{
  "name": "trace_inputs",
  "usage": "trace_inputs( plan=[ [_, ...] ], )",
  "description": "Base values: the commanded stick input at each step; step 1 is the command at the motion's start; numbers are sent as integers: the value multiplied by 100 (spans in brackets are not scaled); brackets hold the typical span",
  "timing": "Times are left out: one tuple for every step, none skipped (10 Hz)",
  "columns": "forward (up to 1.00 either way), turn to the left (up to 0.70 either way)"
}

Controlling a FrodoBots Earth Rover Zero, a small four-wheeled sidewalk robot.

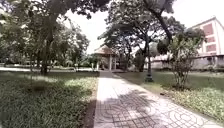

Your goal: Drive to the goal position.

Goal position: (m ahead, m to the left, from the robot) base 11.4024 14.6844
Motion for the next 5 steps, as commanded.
trace_inputs(
  plan=[
    [85,0],
    [85,0],
    [88,0],
    [91,0],
    [94,0]
  ],
)
